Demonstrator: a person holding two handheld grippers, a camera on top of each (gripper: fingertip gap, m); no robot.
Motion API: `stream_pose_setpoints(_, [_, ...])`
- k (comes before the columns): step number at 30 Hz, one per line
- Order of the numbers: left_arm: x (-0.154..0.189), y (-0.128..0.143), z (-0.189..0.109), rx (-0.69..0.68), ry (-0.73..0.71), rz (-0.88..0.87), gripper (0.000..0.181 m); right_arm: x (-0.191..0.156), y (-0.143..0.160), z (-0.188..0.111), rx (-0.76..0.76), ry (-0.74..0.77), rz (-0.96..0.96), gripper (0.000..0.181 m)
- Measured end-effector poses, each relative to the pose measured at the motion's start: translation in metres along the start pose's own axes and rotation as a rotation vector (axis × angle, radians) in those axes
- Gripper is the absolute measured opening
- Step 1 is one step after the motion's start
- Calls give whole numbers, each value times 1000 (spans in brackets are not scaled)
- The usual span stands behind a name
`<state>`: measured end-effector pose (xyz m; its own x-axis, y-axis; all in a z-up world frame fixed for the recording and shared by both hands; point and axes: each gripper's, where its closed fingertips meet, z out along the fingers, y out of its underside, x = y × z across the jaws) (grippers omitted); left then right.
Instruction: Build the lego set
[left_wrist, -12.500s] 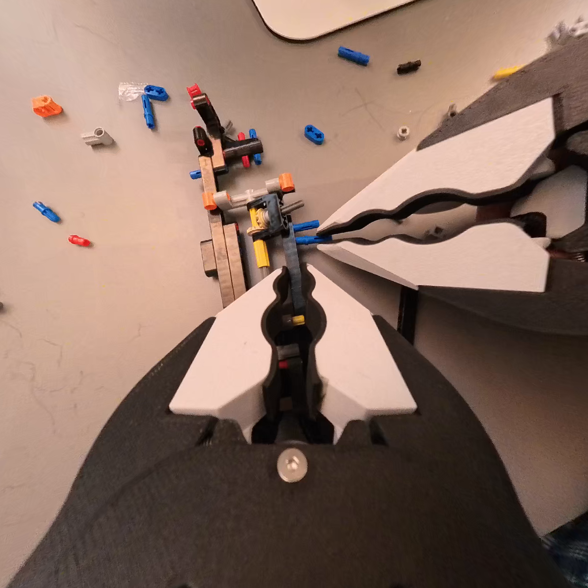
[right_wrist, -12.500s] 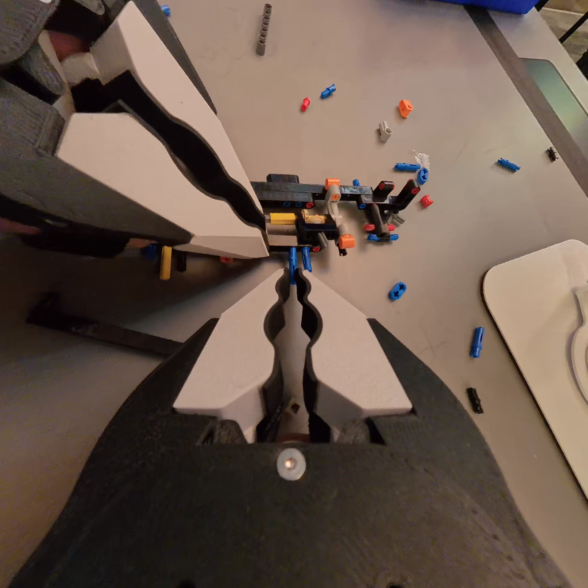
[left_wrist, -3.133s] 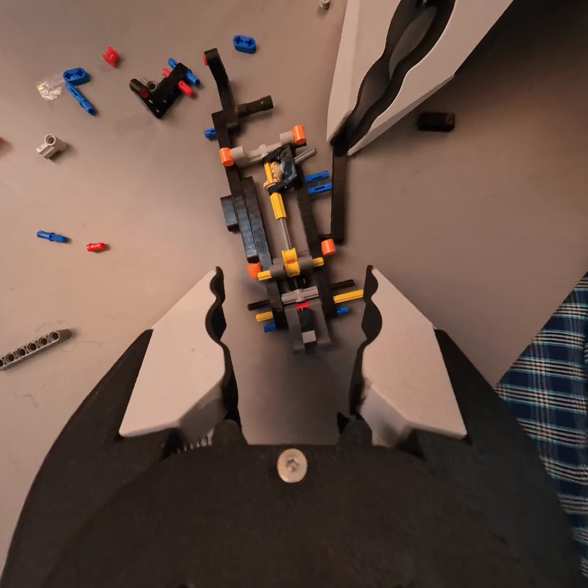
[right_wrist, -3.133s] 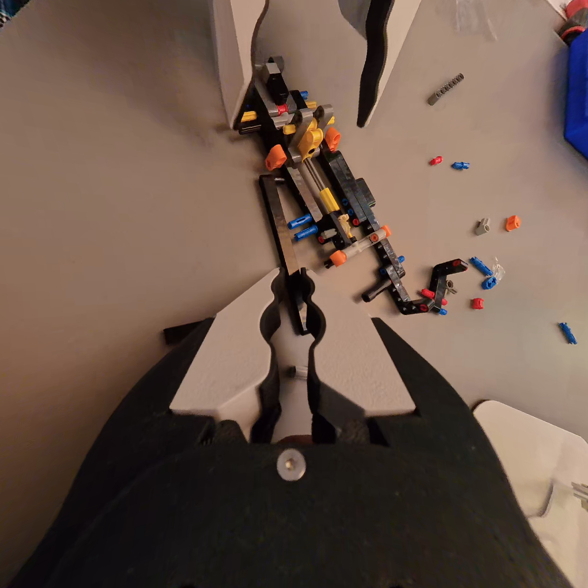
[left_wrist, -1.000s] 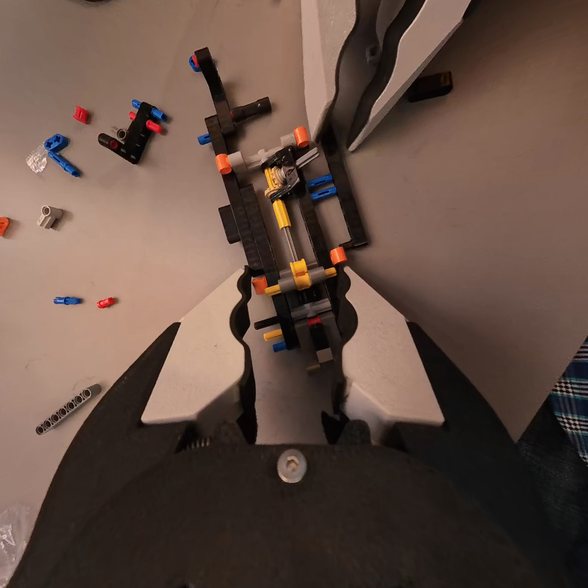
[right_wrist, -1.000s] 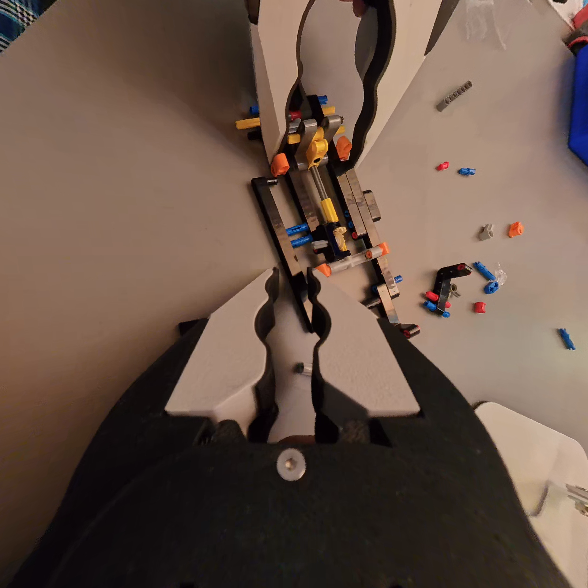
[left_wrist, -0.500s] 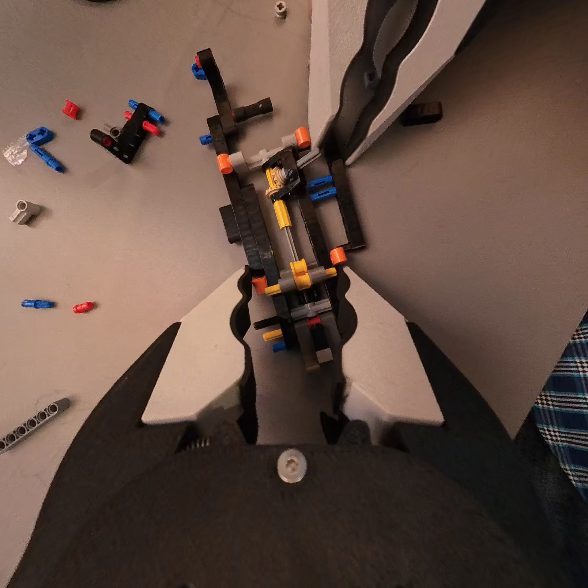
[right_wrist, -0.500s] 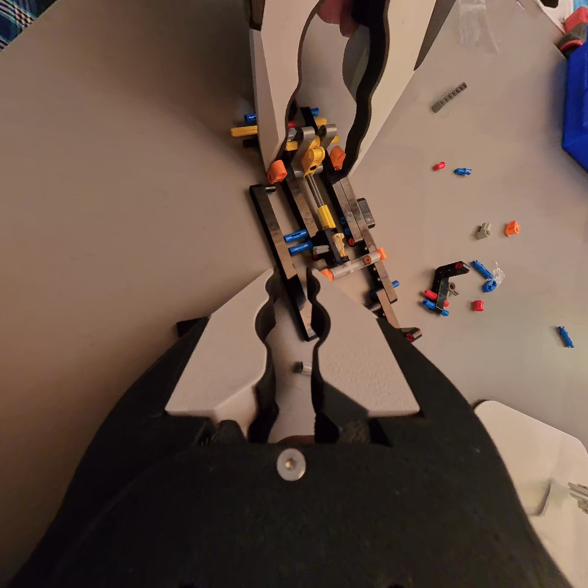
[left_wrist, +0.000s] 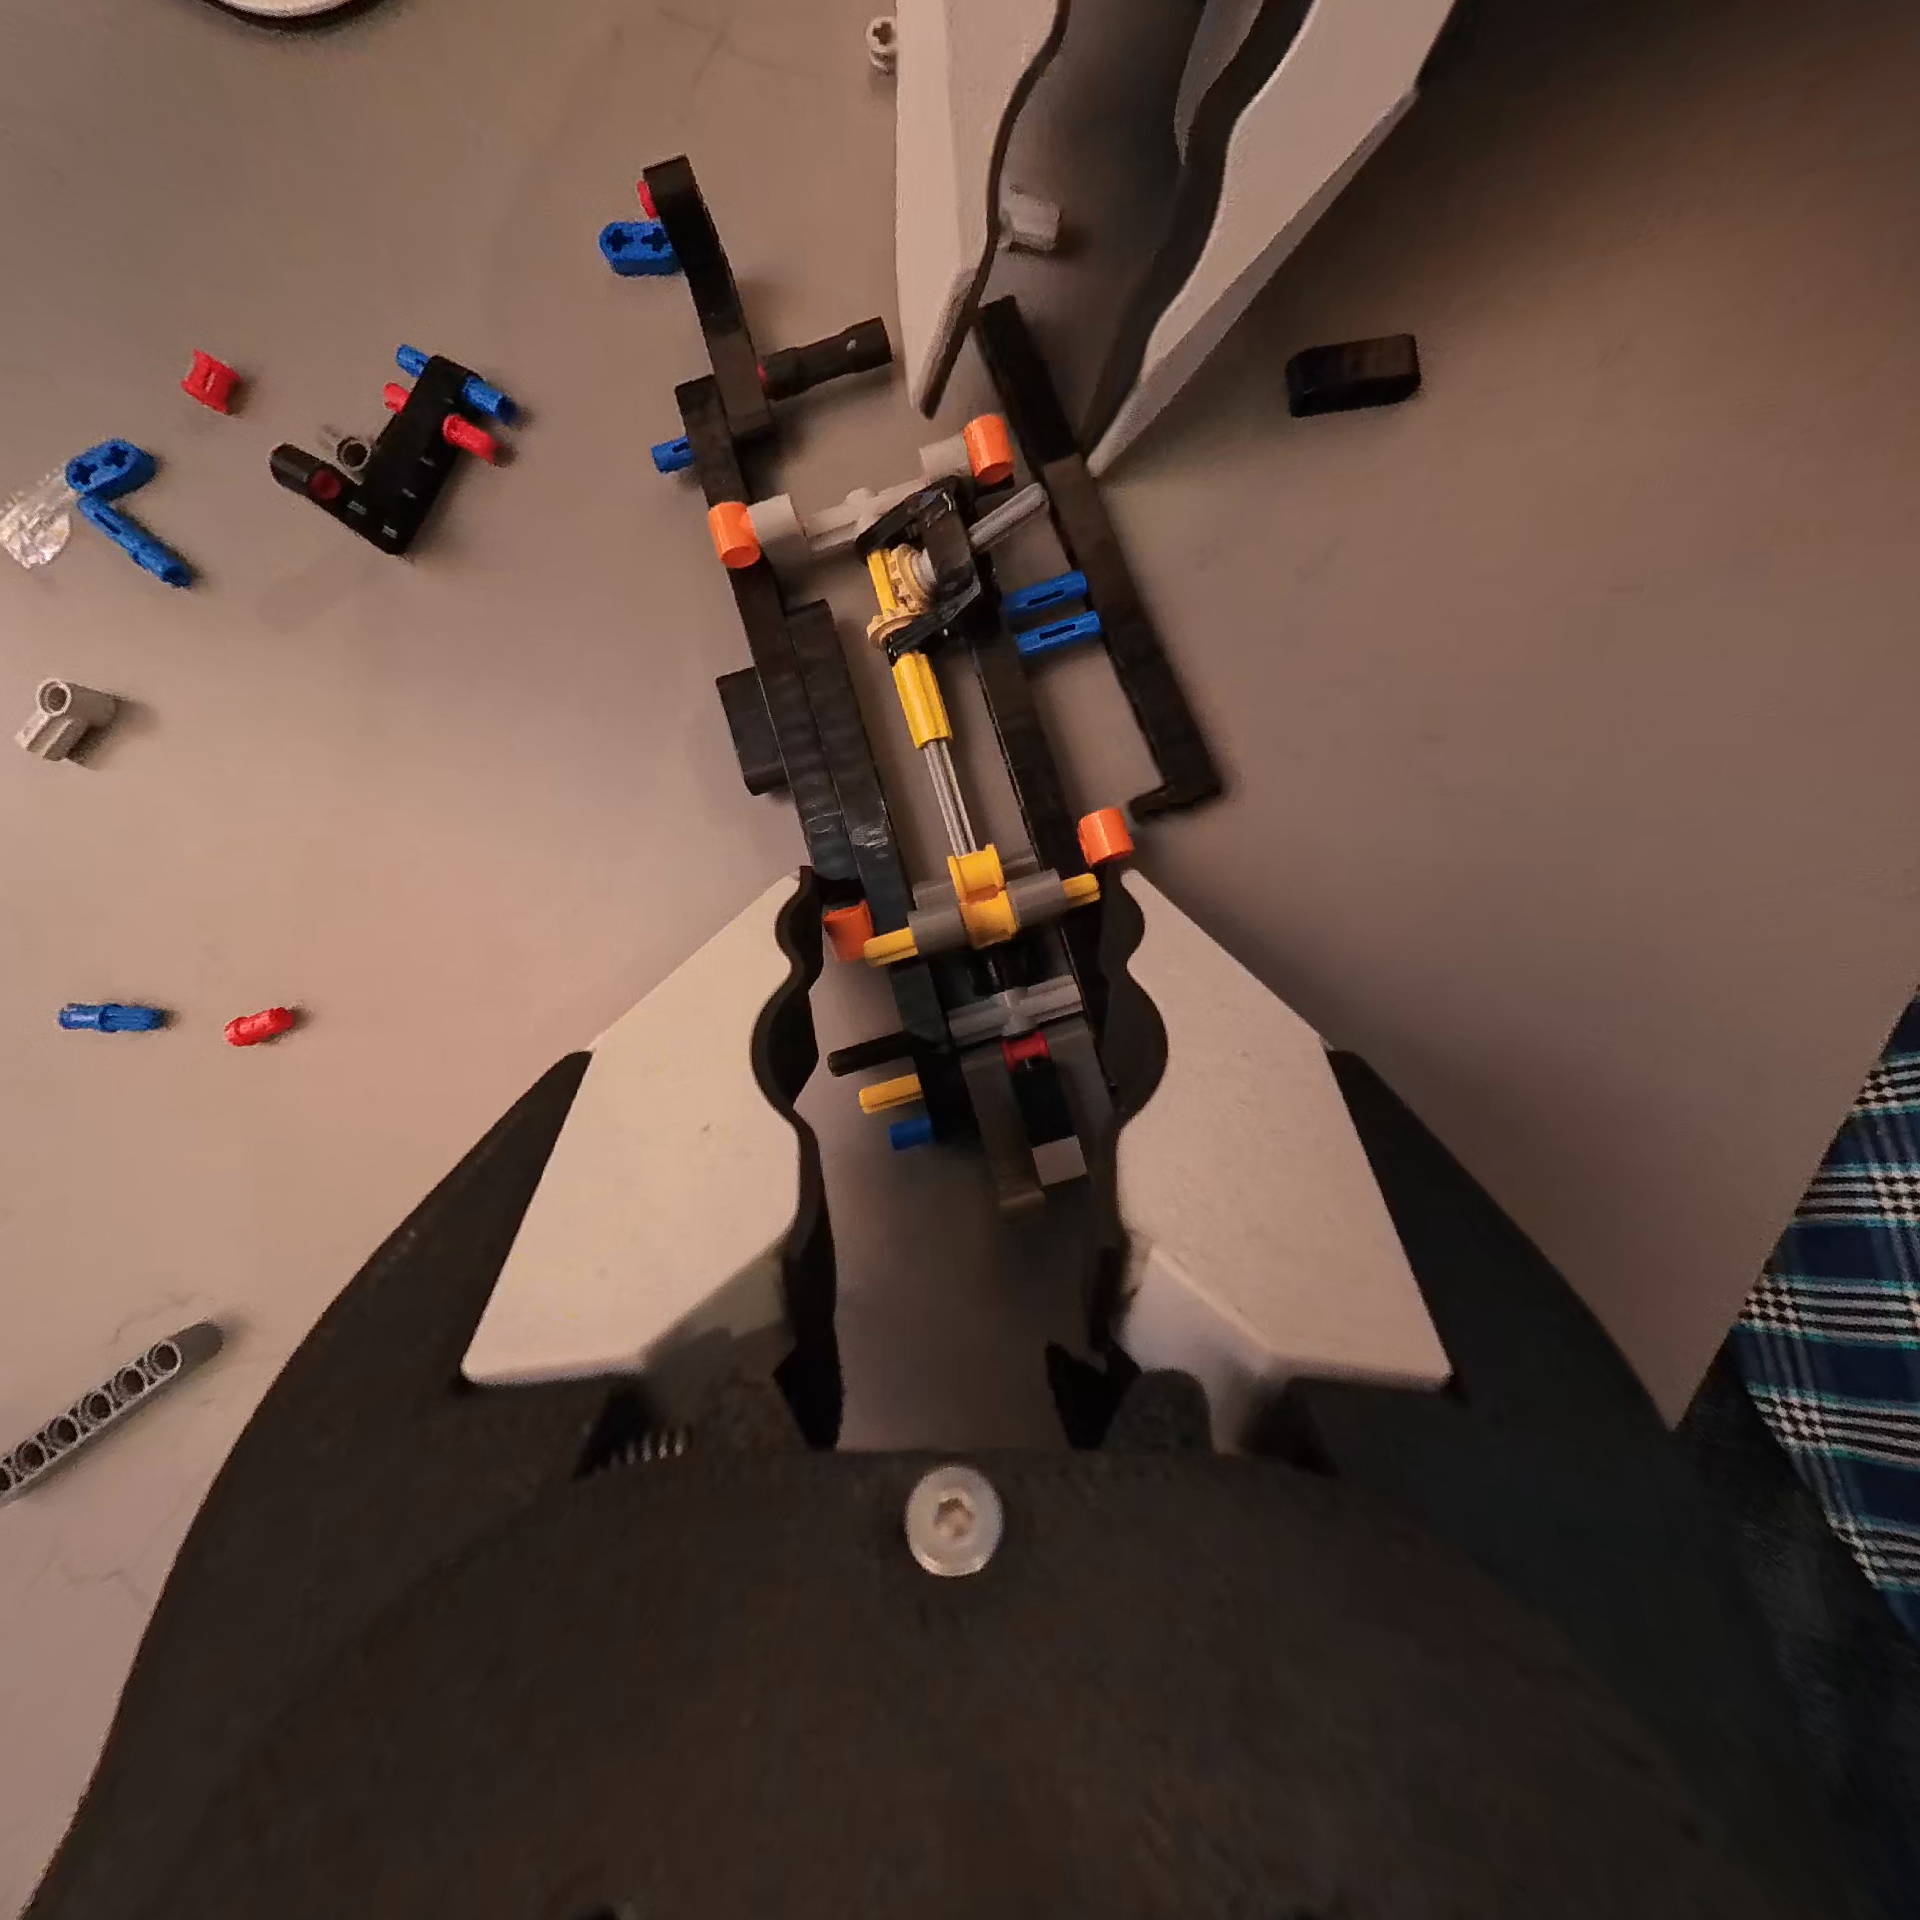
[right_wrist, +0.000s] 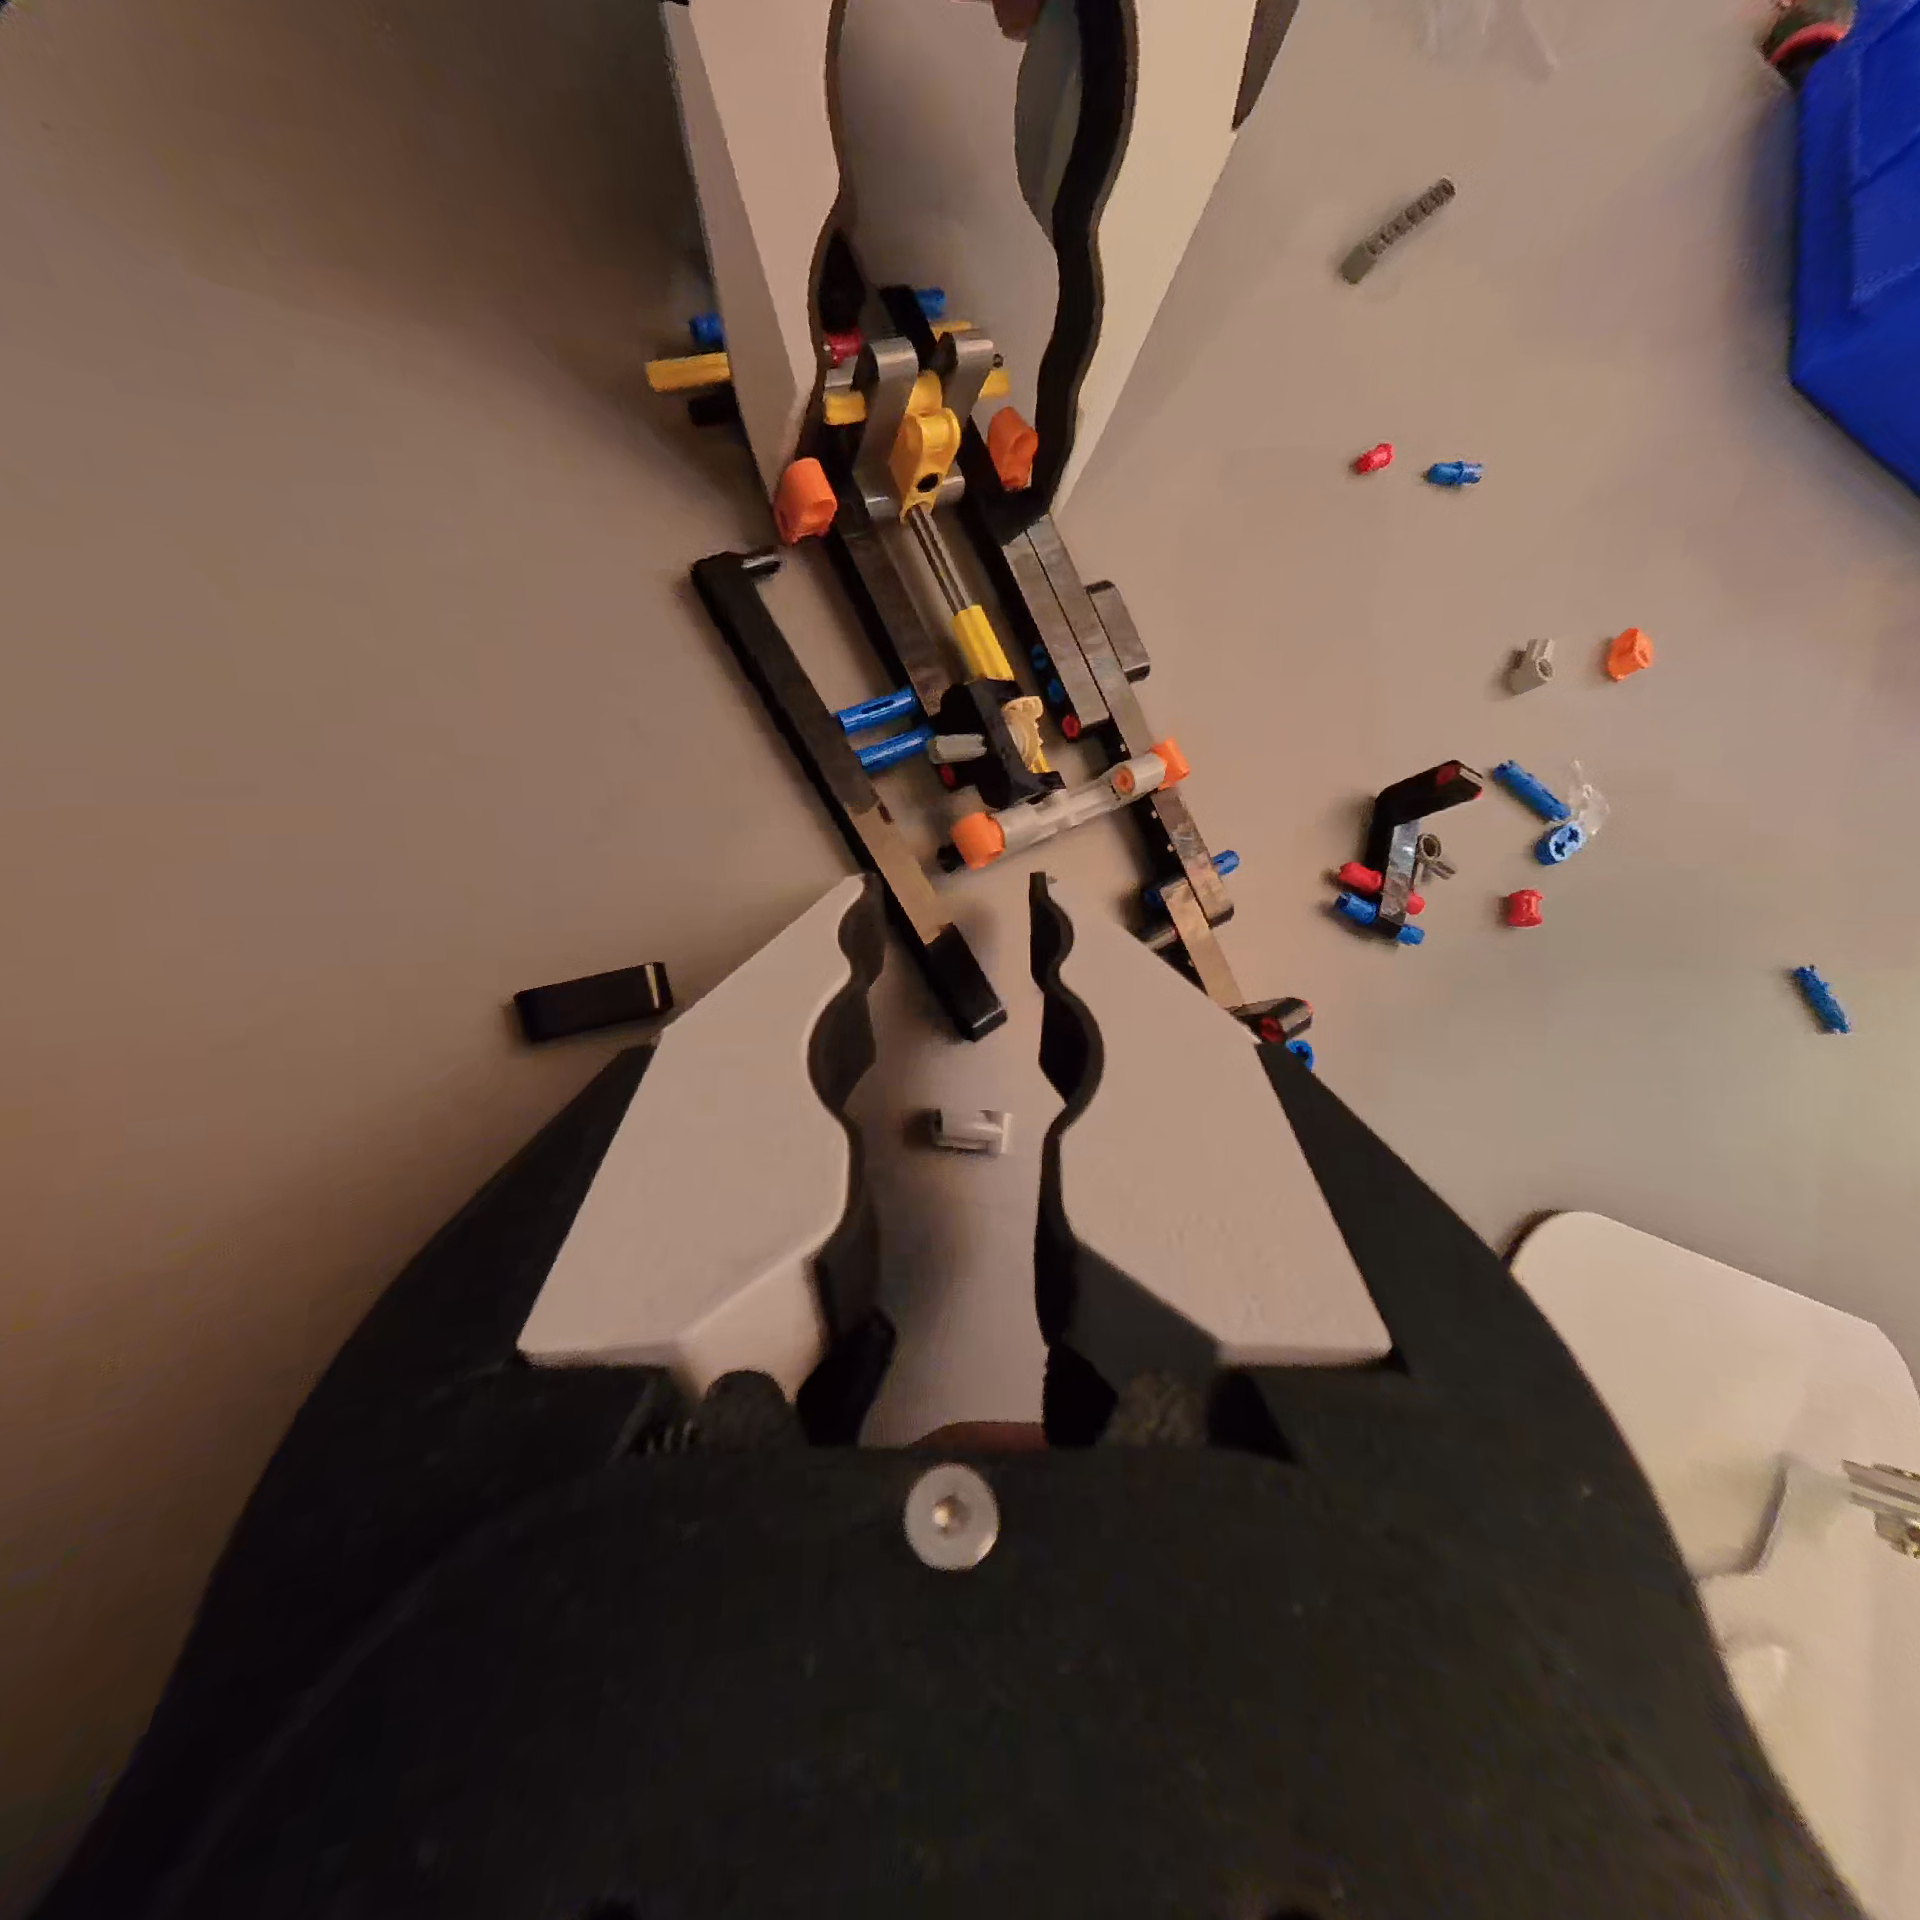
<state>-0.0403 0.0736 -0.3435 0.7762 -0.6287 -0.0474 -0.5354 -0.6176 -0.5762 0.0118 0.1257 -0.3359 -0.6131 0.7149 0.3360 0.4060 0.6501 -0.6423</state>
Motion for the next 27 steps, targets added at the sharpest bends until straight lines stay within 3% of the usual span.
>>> stream_pose_setpoints(6, [0,0,0,-5,-6,1,52,-1,1,2,-4,-6,9,13])
stream_pose_setpoints(18, [2,-1,0,-4,-8,-9,51,-1,-1,-3,-17,-6,4,21])
stream_pose_setpoints(27, [2,-1,0,-7,-11,-7,51,-18,-14,2,14,-48,-72,13])
